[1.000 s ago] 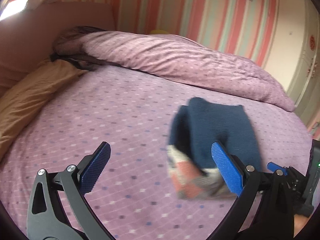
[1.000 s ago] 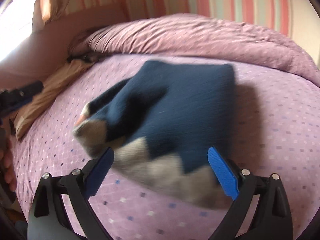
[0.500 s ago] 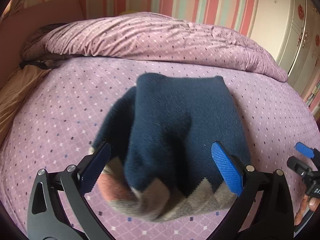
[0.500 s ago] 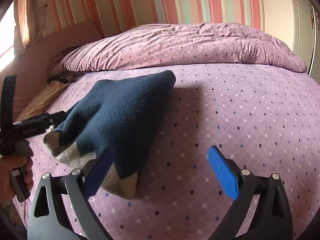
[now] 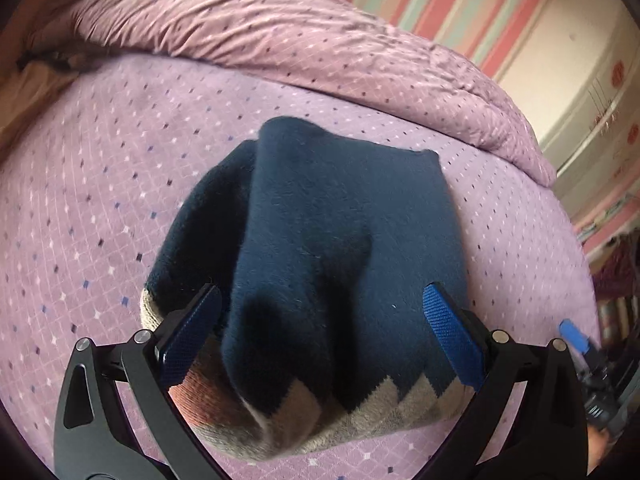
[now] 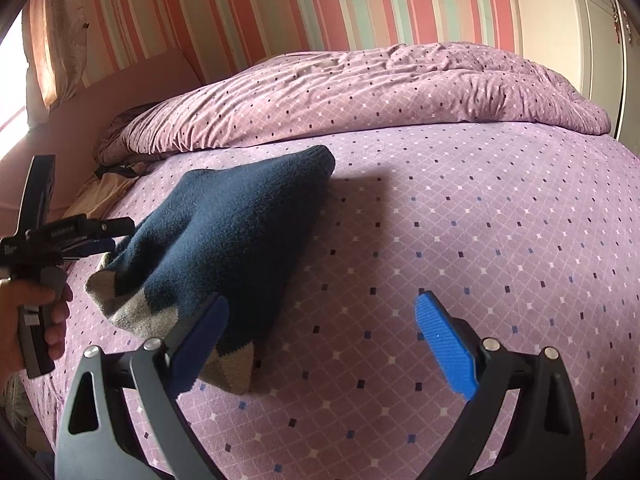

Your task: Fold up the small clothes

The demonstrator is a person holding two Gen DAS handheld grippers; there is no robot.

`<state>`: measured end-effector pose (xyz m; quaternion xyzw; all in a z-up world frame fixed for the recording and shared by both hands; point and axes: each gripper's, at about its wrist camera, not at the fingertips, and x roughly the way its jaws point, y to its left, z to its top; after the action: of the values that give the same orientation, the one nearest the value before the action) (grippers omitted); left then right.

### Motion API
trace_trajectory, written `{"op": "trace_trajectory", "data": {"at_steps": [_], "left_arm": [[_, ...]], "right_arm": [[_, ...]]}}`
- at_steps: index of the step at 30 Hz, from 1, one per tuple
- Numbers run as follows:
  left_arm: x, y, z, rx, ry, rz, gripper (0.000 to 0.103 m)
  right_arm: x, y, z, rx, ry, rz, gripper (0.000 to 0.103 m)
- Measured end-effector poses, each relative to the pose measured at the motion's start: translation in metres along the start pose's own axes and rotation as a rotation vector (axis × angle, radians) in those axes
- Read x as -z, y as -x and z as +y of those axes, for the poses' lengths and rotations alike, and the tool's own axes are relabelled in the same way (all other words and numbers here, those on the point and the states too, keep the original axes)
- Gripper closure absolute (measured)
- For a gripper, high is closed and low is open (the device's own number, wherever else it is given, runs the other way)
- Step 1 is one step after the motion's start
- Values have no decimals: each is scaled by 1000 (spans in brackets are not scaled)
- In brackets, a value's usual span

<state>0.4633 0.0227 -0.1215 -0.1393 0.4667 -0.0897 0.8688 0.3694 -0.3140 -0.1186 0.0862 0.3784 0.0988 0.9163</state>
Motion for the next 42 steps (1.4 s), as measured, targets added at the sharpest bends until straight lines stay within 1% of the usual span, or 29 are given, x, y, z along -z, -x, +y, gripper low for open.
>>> {"op": "trace_trajectory", "data": {"at_steps": [2, 3, 4, 6, 9, 11, 13, 14, 15, 16, 17, 18, 19, 21, 24, 27, 33, 36, 38, 39, 40, 41, 42], "left_arm": [[-2, -8, 9, 3, 34, 35, 3], [-1, -10, 11, -3, 35, 45, 3], [-1, -14, 12, -18, 28, 55, 3], [0, -20, 14, -18, 21, 75, 3], [0, -27, 14, -35, -2, 83, 3], [-1, -33, 14, -32, -2, 104, 3], [0, -38, 14, -5, 12, 120, 10], [0, -38, 12, 26, 21, 124, 18], [1, -37, 6, 36, 8, 123, 18], [2, -35, 1, 30, -18, 111, 23], [2, -33, -5, 22, -46, 104, 39], [2, -33, -8, 10, -70, 105, 61], [2, -33, -8, -15, -75, 103, 68], [0, -30, -5, -23, -67, 90, 71], [0, -26, -6, -34, -83, 73, 75], [-1, -17, -8, -29, -87, 43, 80], [-5, 23, -13, -69, -130, -55, 83], [-6, 43, -1, -93, -124, -92, 84], [-6, 48, 10, -125, -126, -100, 84], [-5, 48, 18, -160, -139, -103, 87], [-4, 47, 27, -204, -145, -107, 91], [-4, 47, 33, -241, -149, -111, 103], [-3, 46, 47, -312, -153, -119, 103]], "right_arm": [[0, -1, -2, -3, -4, 3, 8], [1, -2, -3, -5, -7, 5, 8], [1, -3, -4, -4, -9, 7, 8], [2, -5, -4, -5, -6, 14, 8], [3, -8, -3, -8, -2, 21, 8], [4, -10, -3, -17, -2, 25, 8], [4, -11, -3, -18, -1, 26, 8], [4, -12, -3, -15, 1, 27, 8], [5, -13, -2, -11, 4, 27, 8], [5, -13, -2, -11, 6, 26, 8], [5, -14, -2, -13, 6, 26, 8], [5, -14, -2, -12, 6, 26, 8], [5, -14, -2, -10, 5, 25, 8], [5, -14, -1, -12, 2, 25, 8], [5, -14, 0, -11, 4, 26, 8], [4, -13, 2, -10, 5, 27, 8], [0, -11, 11, -19, 15, 20, 8], [-6, -9, 22, -30, 27, 9, 8], [-9, -8, 31, -39, 38, 4, 8], [-10, -8, 34, -41, 43, 4, 8], [-11, -9, 40, -45, 50, 5, 8], [-11, -9, 45, -50, 57, 5, 8], [-12, -11, 51, -54, 66, 7, 8]]}}
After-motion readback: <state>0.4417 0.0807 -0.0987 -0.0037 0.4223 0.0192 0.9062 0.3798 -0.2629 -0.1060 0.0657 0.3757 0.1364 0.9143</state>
